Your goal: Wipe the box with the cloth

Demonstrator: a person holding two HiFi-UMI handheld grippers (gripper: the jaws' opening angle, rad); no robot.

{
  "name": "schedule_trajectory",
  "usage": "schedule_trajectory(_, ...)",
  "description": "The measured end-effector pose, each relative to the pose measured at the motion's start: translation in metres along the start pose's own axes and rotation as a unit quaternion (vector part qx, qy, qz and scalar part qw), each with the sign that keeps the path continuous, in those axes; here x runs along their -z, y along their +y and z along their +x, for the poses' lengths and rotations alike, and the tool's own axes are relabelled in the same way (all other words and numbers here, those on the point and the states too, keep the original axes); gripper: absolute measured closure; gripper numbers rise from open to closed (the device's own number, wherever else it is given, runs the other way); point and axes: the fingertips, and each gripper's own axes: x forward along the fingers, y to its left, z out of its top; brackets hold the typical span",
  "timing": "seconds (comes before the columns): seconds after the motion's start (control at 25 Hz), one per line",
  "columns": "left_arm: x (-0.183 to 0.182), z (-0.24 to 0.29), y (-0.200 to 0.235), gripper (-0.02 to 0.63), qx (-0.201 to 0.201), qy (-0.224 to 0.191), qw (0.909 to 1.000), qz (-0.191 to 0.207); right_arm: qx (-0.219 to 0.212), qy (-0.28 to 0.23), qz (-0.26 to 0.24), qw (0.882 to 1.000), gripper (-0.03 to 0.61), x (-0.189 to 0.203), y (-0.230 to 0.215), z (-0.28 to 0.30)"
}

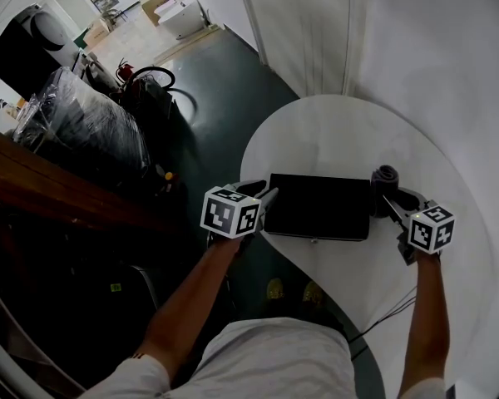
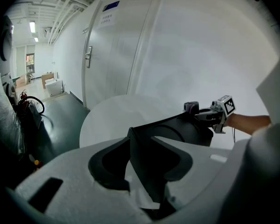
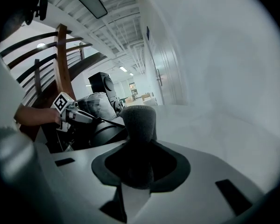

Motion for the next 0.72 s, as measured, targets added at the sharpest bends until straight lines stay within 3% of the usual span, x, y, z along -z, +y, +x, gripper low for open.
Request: schedule_trajectory(0.72, 0.0, 0.005, -0.006, 0.5, -0.01, -0.009, 0.9999, -0.006, -0.039, 0.018, 0.003, 0.999, 0.482, 0.013, 0.015, 0.002)
